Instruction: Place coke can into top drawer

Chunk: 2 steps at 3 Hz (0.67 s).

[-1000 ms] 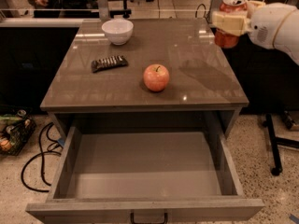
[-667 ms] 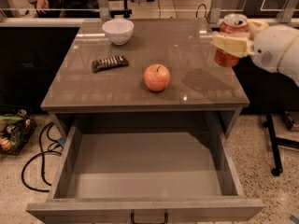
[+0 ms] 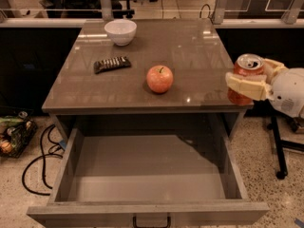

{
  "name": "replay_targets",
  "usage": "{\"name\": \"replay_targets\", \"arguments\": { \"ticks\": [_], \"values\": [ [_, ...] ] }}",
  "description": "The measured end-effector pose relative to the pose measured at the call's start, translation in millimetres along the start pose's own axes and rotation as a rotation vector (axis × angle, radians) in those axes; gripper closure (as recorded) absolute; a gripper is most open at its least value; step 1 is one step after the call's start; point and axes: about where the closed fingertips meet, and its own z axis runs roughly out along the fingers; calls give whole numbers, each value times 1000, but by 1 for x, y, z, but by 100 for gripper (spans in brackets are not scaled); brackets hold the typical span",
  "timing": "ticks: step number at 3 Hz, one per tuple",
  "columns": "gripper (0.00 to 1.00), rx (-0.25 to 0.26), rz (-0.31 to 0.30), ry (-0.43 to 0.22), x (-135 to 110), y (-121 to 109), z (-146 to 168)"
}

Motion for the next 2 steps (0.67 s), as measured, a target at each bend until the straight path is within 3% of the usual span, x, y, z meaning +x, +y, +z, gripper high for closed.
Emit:
{"name": "replay_targets", "arguments": {
  "ticks": [1, 2],
  "values": [
    [100, -80, 43, 14, 36, 11, -15],
    [100, -122, 50, 14, 39, 21, -16]
  ]
}}
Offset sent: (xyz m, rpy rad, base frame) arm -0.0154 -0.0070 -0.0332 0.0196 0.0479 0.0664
